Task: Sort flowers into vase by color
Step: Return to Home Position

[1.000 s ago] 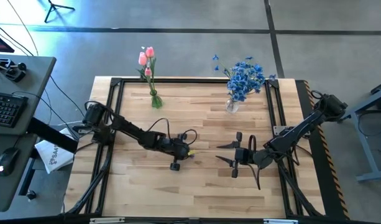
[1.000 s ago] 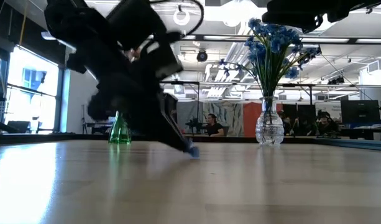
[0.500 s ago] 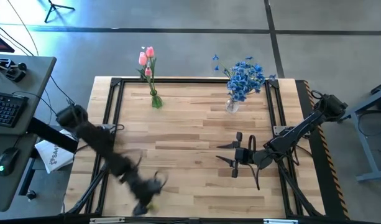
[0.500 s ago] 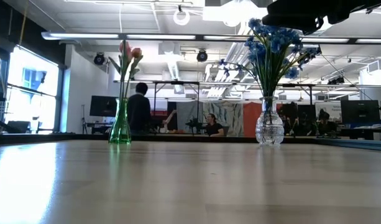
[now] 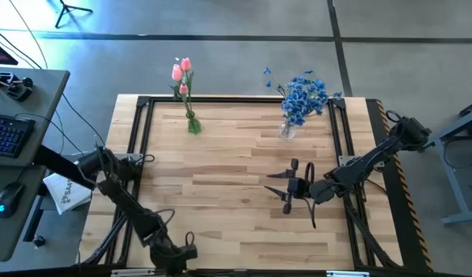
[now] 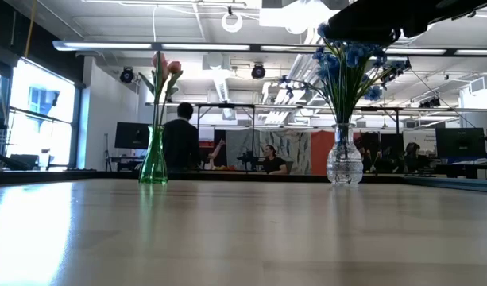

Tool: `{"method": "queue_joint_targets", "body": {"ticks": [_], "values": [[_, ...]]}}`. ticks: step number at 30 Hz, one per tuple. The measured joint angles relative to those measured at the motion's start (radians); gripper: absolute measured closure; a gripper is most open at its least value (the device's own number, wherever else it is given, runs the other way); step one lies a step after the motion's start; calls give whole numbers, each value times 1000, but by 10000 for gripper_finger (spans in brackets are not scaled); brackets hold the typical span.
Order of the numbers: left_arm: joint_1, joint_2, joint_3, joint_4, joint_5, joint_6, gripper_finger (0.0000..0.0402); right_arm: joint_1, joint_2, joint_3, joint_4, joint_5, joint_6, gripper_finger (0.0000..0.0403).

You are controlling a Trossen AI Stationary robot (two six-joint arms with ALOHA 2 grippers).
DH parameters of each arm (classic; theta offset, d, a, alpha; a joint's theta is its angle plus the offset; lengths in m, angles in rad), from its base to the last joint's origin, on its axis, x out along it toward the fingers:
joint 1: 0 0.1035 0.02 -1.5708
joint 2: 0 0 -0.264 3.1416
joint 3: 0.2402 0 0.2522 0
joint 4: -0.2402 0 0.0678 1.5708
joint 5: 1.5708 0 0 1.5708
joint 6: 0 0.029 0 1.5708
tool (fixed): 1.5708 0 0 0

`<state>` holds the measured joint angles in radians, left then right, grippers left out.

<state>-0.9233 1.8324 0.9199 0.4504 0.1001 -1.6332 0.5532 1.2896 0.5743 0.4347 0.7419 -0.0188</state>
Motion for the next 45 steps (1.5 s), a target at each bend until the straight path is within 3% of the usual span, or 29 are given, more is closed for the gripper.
{"method": "queue_joint_targets", "body": {"ticks": [6, 8, 10, 15, 18, 21, 24, 29, 32, 36, 38, 41, 45], "values": [[-52, 124, 100, 33, 99, -216, 263, 23, 0, 0, -13, -103, 113, 238], [-57, 148, 135, 29, 168, -240, 262, 50, 0, 0, -17, -112, 158, 238], [-57, 153, 160, 30, 163, -188, 265, 85, 0, 0, -28, -102, 195, 238], [-10, 105, 160, -14, 18, 215, 281, 185, -10, 0, -54, -36, 260, 238], [69, 52, 135, -130, -29, 483, 294, 234, -60, 0, -161, 6, 346, 241], [189, 7, 102, -232, -42, 741, 309, 263, -150, 0, -328, 7, 464, 256], [341, -40, 51, -205, 12, 975, 323, 264, -263, 0, -499, -48, 529, 278], [591, -139, -48, -124, 48, 1261, 346, 184, -413, -17, -714, -163, 562, 307], [694, -207, -115, -60, 48, 1352, 360, 94, -483, -133, -557, -232, 459, 318], [767, -342, -210, -27, 50, 1415, 376, -62, -549, -312, -176, -465, 321, 327], [791, -431, -254, -39, 60, 1424, 383, -144, -580, -366, -69, -519, 282, 329], [835, -591, -331, -95, 86, 1461, 391, -255, -654, -382, -79, -582, 249, 329], [913, -812, -450, -112, 81, 1477, 398, -370, -797, -325, -232, -751, 246, 330]]}}
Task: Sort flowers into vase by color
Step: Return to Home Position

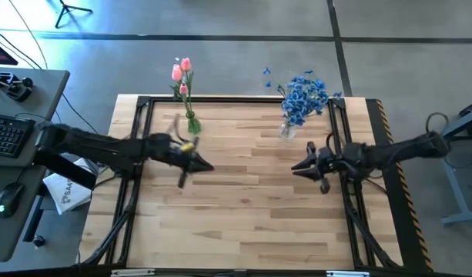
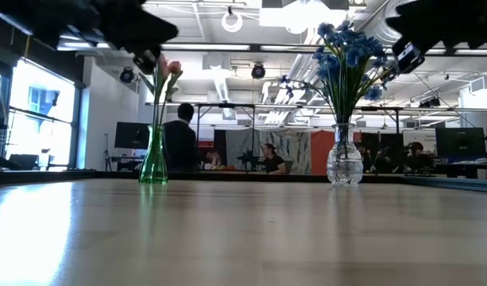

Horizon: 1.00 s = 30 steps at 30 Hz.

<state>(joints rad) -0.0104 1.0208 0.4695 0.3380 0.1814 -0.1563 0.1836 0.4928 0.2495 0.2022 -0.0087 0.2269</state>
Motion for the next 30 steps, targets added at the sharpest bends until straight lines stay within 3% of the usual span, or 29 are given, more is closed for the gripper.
{"method": "queue_joint_targets", "body": {"ticks": [6, 11, 18, 27, 30], "values": [[98, -300, -166, 1, -1, 35, 399, -73, -208, 74, -258, -71, -29, 330], [137, -501, -298, -1, 14, 75, 399, -80, -311, -21, -218, -95, -23, 330], [184, -735, -452, 6, 15, 64, 399, -80, -351, -142, -123, -123, -1, 330], [247, -988, -458, -287, 16, 69, 399, -140, -490, -135, -322, -76, -51, 330], [249, -1018, -456, -267, 21, 74, 399, -169, -490, -120, -354, -96, -44, 330]]}}
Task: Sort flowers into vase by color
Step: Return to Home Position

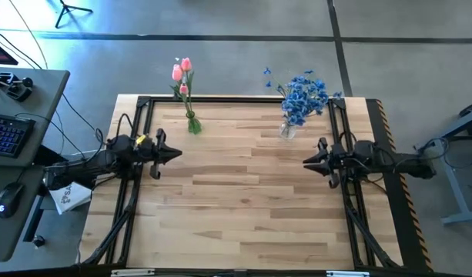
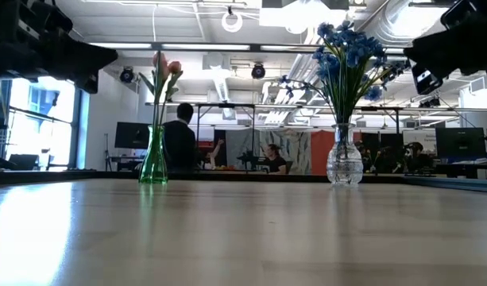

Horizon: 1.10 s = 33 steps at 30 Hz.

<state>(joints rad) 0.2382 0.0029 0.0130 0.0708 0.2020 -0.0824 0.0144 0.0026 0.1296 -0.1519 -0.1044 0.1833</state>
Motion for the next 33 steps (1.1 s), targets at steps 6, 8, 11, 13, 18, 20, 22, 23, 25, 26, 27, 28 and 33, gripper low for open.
{"method": "queue_joint_targets", "body": {"ticks": [6, 8, 11, 13, 18, 20, 22, 23, 25, 26, 27, 28, 33], "values": [[0, 4, -1, -30, -4, 32, 399, -24, -1, -47, 127, -21, 8, 330], [0, 3, -1, -23, -4, 31, 399, -23, -1, -96, 218, -44, 27, 330], [-1, 3, -1, -27, -4, 8, 399, -23, 4, -119, 259, -55, 22, 330], [-1, 3, -1, -26, -4, 6, 399, -23, 2, -119, 273, -54, -3, 330], [-1, 3, -1, -27, -4, 7, 399, -23, 3, -119, 193, -26, -4, 330], [-1, 3, -1, -27, -5, 15, 399, -23, 14, -119, 176, 2, -13, 330], [-1, 3, -1, -26, -4, 10, 399, -23, 17, -119, 174, 27, -31, 330], [-1, 3, -1, -26, -5, 4, 399, -23, 17, -119, 171, 38, -28, 330], [-1, 3, -1, -22, -5, -13, 399, -23, 17, -119, 170, 46, -27, 330], [-1, 3, -1, -23, -5, -18, 399, -23, 17, -119, 170, 46, -27, 330], [-1, 3, -1, -22, -5, -20, 399, -23, 17, -119, 170, 46, -27, 330], [-1, 3, -1, -22, -5, -20, 399, -23, 17, -119, 170, 46, -27, 330], [-1, 3, -1, -22, -5, -20, 399, -23, 17, -119, 169, 45, -27, 330]]}}
